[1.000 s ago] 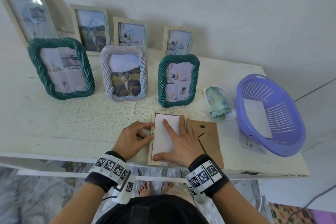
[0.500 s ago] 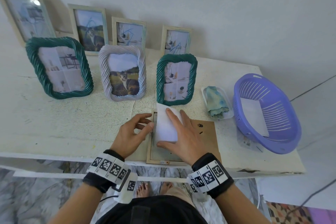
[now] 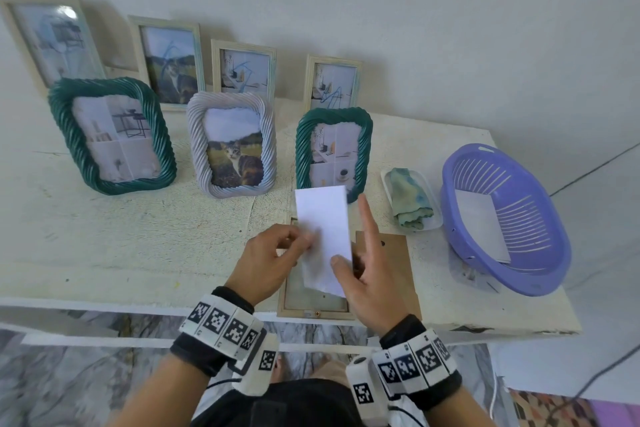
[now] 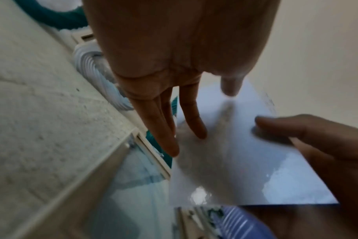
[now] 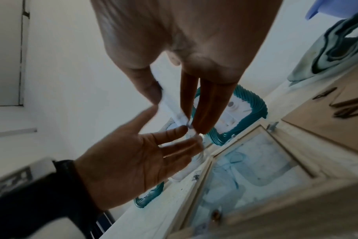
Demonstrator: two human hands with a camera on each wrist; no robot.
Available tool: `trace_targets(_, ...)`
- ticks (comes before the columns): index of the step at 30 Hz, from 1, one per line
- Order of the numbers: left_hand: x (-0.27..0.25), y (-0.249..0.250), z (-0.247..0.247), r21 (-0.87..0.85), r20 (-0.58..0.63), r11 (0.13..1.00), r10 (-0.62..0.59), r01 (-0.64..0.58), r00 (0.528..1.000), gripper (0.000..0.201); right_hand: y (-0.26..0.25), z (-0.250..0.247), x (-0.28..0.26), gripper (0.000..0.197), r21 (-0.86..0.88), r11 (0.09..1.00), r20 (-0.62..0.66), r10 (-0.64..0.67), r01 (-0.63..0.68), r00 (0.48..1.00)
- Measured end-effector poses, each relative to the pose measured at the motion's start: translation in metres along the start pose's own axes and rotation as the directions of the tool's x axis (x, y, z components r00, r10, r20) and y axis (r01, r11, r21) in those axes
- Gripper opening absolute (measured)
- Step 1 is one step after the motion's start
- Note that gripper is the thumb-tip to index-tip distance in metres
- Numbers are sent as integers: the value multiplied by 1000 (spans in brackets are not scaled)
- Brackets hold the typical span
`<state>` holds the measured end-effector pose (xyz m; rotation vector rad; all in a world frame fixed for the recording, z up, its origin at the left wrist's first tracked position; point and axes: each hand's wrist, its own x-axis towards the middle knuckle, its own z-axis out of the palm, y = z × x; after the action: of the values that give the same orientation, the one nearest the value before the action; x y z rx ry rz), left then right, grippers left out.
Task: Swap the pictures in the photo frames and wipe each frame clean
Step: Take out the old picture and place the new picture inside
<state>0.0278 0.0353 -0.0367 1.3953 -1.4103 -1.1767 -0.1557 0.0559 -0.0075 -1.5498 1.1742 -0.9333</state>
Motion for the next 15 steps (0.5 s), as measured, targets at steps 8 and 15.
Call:
trace_targets(8, -4, 12, 14, -421, 175, 883, -147, 209, 974, 53, -3, -9, -5, 61, -44, 999, 14, 5, -4, 1000)
trace_targets(15, 3, 18, 44, -312, 110, 950, 12, 23, 994, 38, 24, -45, -9, 18, -152, 968, -149, 175, -198, 973)
